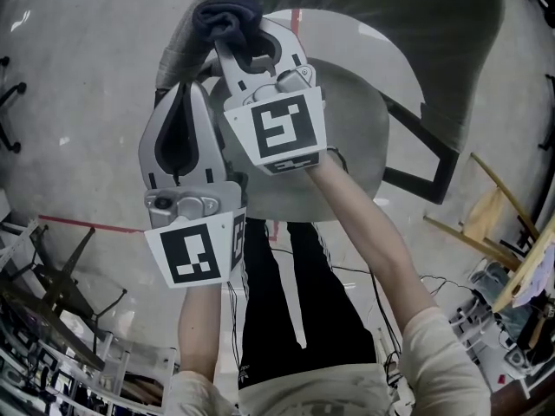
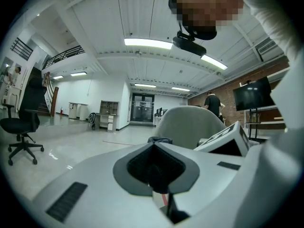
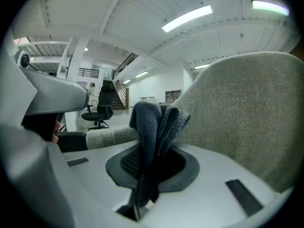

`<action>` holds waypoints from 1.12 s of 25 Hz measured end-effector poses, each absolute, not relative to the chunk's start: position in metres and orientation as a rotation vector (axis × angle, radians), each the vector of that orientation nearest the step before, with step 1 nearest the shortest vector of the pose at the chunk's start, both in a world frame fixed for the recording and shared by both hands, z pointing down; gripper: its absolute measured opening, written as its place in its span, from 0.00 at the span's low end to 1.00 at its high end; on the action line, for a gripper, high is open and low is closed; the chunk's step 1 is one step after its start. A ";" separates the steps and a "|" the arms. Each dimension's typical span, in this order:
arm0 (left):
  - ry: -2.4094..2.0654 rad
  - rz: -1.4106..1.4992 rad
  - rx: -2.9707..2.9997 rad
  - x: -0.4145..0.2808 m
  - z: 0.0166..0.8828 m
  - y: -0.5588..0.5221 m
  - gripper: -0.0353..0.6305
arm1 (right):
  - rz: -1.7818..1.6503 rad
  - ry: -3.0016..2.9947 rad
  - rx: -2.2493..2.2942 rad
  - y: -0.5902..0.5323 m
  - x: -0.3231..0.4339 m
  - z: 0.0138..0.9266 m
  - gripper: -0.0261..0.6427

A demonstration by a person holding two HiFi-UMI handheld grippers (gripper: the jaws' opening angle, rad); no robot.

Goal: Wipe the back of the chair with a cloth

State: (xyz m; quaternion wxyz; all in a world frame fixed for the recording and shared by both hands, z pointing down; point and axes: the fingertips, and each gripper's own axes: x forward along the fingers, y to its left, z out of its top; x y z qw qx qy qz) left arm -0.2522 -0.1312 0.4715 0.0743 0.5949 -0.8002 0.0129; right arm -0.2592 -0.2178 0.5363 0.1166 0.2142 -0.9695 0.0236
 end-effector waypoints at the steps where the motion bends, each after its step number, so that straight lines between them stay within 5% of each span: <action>1: -2.398 0.040 1.790 -0.251 0.472 -0.133 0.07 | 0.081 -2.834 0.656 -0.225 -0.257 0.538 0.13; 16: -2.339 0.063 1.857 -0.228 0.478 -0.160 0.07 | 0.129 -2.694 0.950 -0.301 -0.204 0.549 0.13; 28: -2.219 0.074 1.993 -0.189 0.480 -0.184 0.07 | 0.185 -2.445 1.420 -0.355 -0.090 0.556 0.13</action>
